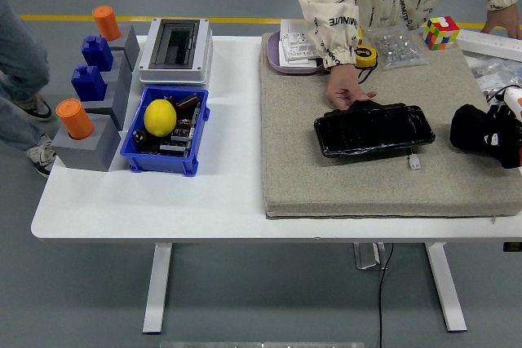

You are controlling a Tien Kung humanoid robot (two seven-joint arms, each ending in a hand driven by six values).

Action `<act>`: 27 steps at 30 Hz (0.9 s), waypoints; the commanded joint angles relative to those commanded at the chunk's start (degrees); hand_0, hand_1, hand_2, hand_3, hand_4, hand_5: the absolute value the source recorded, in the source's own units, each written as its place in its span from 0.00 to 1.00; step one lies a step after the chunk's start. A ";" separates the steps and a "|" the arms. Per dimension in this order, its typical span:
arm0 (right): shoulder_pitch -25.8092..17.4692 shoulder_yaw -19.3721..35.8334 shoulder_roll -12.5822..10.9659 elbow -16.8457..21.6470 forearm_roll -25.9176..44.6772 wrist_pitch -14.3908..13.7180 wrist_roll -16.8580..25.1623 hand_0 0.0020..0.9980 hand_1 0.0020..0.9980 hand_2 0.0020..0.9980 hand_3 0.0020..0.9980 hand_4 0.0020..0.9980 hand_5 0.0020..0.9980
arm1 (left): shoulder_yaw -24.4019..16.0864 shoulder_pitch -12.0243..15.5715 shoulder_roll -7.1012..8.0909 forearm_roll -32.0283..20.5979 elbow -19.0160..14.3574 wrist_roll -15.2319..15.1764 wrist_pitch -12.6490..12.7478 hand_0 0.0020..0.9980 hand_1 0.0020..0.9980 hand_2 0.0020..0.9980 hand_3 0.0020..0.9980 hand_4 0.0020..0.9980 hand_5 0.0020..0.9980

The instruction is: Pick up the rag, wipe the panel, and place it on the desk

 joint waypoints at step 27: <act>3.30 -1.48 1.77 6.11 -0.74 0.97 -2.38 0.23 0.33 0.38 0.37 0.90 0.00 | -1.25 1.04 0.28 0.70 0.00 -0.16 0.10 0.65 0.70 0.75 0.57 0.60 0.48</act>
